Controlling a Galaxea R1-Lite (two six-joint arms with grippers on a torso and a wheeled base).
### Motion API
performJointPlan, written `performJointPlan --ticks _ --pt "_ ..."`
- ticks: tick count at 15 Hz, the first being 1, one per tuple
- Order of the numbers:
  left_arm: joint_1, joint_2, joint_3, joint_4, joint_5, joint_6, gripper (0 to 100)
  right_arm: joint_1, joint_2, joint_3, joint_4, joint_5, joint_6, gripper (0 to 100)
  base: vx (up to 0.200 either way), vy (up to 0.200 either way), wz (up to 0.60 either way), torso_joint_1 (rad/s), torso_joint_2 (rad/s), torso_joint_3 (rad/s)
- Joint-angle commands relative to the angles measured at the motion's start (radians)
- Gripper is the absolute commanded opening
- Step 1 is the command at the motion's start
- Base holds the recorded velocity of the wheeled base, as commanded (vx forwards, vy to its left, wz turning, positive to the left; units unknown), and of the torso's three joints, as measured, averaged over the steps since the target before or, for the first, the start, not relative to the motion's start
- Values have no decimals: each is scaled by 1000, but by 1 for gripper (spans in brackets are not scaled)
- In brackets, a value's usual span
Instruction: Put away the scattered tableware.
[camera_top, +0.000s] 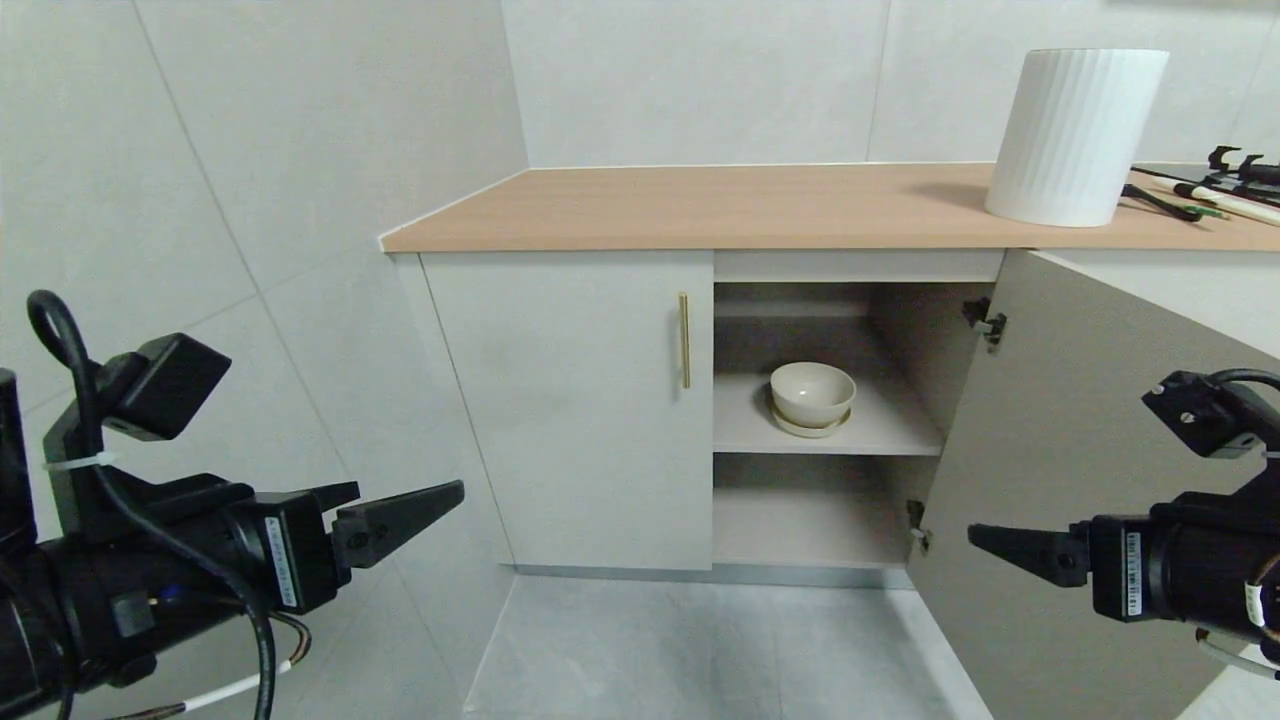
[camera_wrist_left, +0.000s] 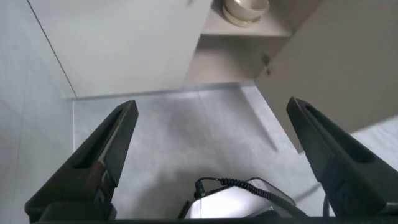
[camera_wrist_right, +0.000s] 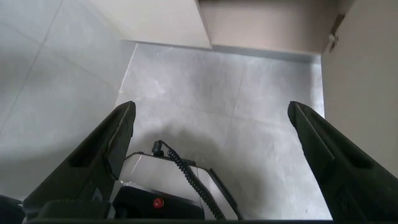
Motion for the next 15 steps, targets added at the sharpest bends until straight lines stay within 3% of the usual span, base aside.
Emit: performJointPlan --ticks 1,15 --pt "0 3 0 0 0 0 100 1 -2 0 0 0 0 100 -200 0 0 2 2 2" --pt "-3 3 1 0 0 1 100 1 -54 -38 87 -1 -6 100 0 0 0 0 0 0"
